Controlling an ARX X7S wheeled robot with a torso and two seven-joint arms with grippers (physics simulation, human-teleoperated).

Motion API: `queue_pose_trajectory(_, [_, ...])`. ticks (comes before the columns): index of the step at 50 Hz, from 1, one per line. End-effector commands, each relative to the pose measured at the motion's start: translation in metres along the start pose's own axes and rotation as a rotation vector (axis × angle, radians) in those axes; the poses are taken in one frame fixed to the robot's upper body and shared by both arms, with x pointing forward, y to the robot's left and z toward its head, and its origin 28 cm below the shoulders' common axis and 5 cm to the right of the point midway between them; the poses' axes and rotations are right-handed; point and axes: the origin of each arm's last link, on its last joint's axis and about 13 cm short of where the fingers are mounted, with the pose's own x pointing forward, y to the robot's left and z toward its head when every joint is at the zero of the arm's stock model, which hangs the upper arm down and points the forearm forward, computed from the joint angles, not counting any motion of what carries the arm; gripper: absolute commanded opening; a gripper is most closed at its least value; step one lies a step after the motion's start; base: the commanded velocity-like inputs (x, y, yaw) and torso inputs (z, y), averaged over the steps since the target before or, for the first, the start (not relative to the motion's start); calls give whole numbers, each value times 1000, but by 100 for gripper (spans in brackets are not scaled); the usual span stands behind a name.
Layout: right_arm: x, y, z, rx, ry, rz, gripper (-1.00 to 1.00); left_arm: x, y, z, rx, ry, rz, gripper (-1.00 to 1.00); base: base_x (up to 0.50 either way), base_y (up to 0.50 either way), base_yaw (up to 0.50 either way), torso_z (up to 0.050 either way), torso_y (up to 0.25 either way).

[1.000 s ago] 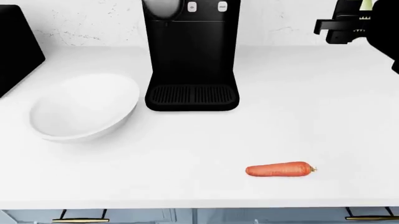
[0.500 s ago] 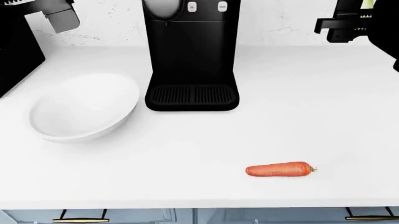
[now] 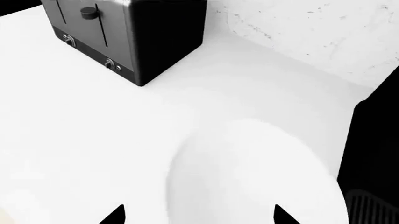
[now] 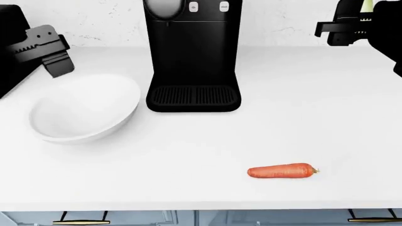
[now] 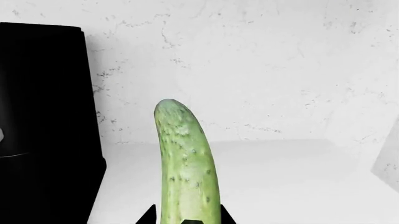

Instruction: Place the two vegetables and bowl onto the tray for setting up a vegetable dip station.

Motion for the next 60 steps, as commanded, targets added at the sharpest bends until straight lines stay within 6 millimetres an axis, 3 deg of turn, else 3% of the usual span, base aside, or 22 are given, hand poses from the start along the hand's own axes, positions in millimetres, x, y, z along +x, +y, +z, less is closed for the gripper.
queue_pose_trajectory(1, [0,0,1,-5,-4,-2,-100,3,-3,-9,-31,124,47,100,0,0,0,0,0])
queue_pose_trajectory(25, [2,1,-2,-8,1,7,-100,-1,-3,-11,-115,257,49,100,0,0,0,0,0])
queue_pose_trajectory(60, [1,3,0,-11,-5,18,-100,77,-16,-27,-265,403,120,100,0,0,0,0,0])
